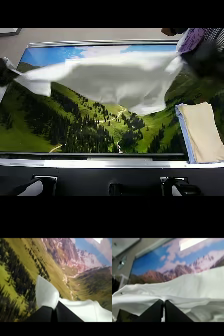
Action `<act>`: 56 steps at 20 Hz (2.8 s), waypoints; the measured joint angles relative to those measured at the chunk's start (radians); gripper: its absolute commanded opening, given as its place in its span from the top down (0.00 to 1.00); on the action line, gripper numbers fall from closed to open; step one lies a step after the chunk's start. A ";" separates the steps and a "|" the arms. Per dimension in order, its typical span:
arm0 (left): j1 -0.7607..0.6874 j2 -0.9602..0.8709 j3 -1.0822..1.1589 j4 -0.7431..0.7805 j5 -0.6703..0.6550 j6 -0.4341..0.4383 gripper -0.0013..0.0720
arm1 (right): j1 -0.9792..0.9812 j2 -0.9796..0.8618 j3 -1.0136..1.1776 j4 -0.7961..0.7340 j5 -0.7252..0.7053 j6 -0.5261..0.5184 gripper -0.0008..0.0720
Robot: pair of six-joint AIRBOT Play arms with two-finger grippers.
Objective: Fold the clothes and pants, and hang the long-sleeved shirts on hangers.
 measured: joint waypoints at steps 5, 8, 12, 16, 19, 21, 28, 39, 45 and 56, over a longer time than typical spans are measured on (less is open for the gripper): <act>0.151 0.278 0.006 -0.004 -0.042 -0.051 0.97 | -0.085 0.109 0.193 -0.025 0.057 0.004 0.95; 0.208 0.387 0.006 0.006 -0.041 -0.076 0.97 | -0.098 0.142 0.235 -0.020 0.058 0.007 0.95; 0.235 0.439 0.007 0.004 0.042 -0.094 0.97 | -0.103 0.135 0.252 0.000 0.066 0.019 0.95; 0.194 0.341 0.007 -0.032 0.120 -0.043 0.97 | -0.103 0.018 0.246 0.007 0.161 0.062 0.95; 0.066 0.159 0.007 -0.005 0.146 0.021 0.97 | -0.064 -0.146 0.182 -0.011 0.232 0.073 0.95; -0.037 0.000 0.006 0.060 0.163 0.043 0.97 | -0.011 -0.281 0.121 -0.043 0.223 0.070 0.95; -0.273 -0.503 0.006 0.168 0.335 0.035 0.97 | 0.104 -0.806 0.031 0.007 -0.085 0.074 0.95; -0.236 -0.584 0.008 0.179 0.261 0.083 0.22 | 0.000 -0.944 0.023 0.202 0.031 -0.214 0.52; -0.105 -0.418 -0.068 0.175 0.029 0.129 0.25 | -0.186 -0.749 -0.082 0.082 0.363 -0.470 0.52; -0.008 -0.159 -0.443 0.178 0.007 0.160 0.25 | -0.351 -0.528 -0.686 -0.002 0.264 -0.620 0.46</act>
